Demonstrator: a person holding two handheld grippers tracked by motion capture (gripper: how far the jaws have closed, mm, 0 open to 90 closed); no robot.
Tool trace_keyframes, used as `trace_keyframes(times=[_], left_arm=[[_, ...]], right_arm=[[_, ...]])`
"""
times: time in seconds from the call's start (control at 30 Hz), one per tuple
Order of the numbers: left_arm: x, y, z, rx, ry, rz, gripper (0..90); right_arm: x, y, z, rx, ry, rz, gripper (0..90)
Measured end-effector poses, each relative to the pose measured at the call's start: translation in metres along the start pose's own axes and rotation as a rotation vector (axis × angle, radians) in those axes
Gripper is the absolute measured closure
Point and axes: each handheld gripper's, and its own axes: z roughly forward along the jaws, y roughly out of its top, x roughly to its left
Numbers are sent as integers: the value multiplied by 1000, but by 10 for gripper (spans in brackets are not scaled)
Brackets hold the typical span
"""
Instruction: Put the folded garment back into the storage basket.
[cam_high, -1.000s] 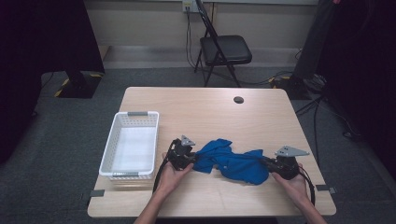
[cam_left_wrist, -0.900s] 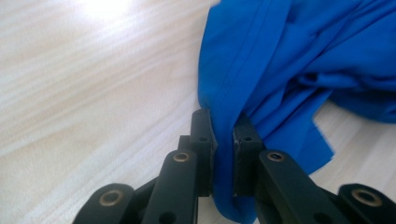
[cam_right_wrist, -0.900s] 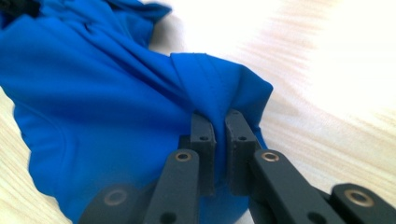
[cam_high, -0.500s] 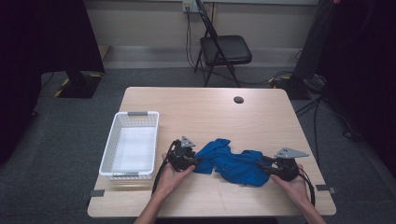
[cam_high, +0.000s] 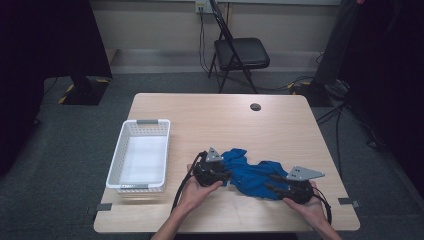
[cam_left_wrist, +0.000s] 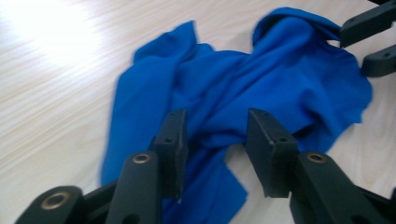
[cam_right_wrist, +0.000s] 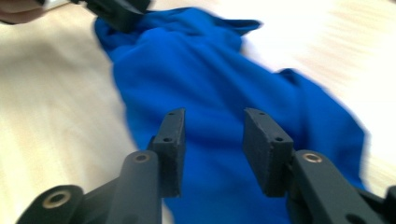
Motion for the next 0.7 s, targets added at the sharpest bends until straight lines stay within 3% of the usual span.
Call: trace_keyframes(times=[0.1,0.2,0.27,0.37,0.53,0.7], left_arm=[[-1,0,3,-3,-36,3,552],[-2,-2,10,18,-44,5,530],[-3,-3,15,46,-20,17,532],[-3,-7,23,96,59,12,556],[2,-9,25,111,124,3,603],[5,-10,22,115,123,4,612]], right_arm=[[6,-2,5,15,37,-18,607],[13,-4,9,37,70,-44,580],[13,-5,11,45,77,-49,572],[16,-8,15,70,89,-59,536],[18,-10,19,103,98,-84,528],[21,-12,26,135,85,-118,587]])
